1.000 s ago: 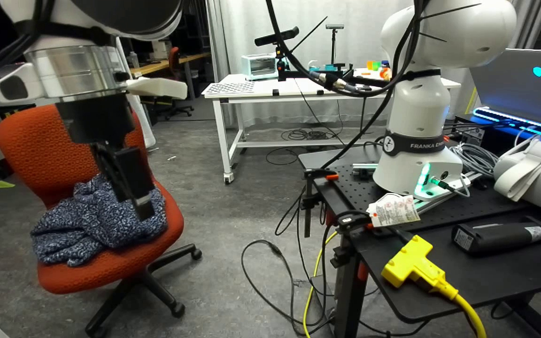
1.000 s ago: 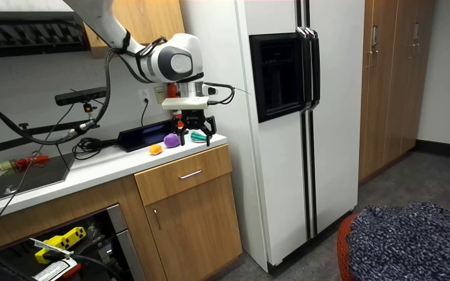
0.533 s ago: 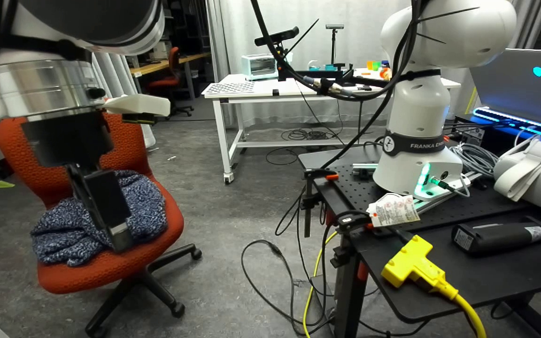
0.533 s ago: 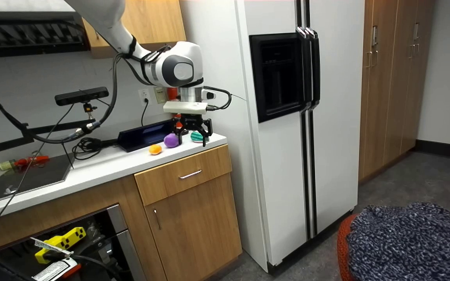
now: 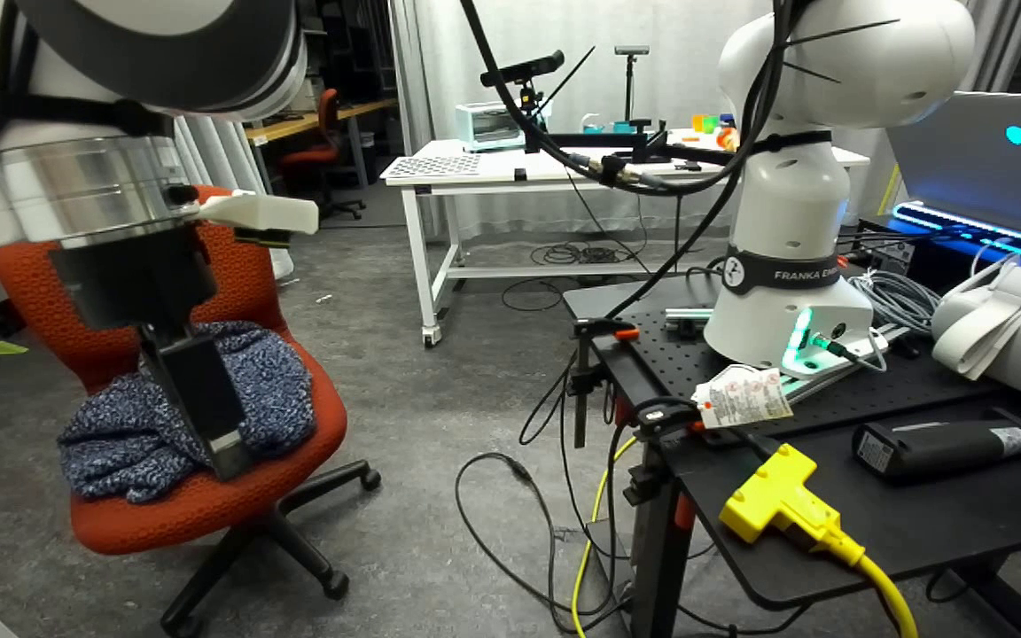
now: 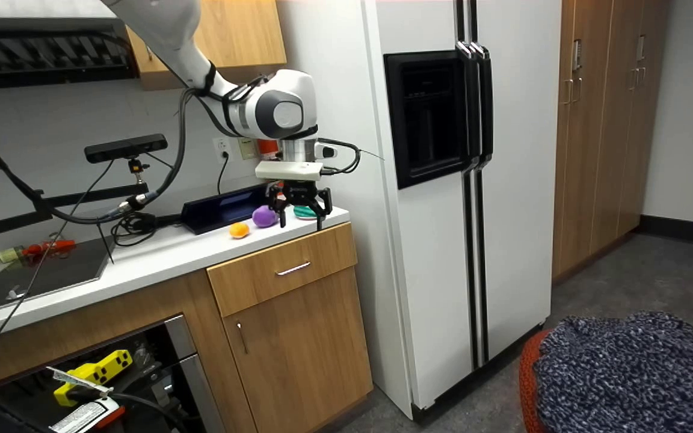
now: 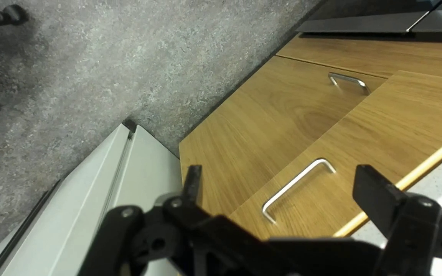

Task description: Open and close the top drawer of the kitchen unit

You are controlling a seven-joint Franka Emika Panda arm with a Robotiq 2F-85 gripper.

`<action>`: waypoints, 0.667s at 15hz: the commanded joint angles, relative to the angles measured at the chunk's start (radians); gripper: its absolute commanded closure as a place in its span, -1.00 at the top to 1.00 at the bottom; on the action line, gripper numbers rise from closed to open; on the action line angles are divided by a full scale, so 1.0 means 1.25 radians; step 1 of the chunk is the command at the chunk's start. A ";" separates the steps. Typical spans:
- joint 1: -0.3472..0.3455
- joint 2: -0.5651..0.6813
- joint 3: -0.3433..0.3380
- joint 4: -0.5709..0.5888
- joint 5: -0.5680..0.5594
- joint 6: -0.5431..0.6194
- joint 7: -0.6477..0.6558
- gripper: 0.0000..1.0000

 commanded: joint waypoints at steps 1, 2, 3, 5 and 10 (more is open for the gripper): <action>0.038 0.077 -0.032 0.079 -0.061 0.016 0.099 1.00; 0.050 0.101 -0.042 0.104 -0.083 0.014 0.133 1.00; 0.059 0.124 -0.046 0.129 -0.096 0.008 0.158 1.00; 0.075 0.169 -0.047 0.181 -0.109 -0.005 0.194 1.00; 0.110 0.267 -0.030 0.304 -0.107 -0.024 0.217 1.00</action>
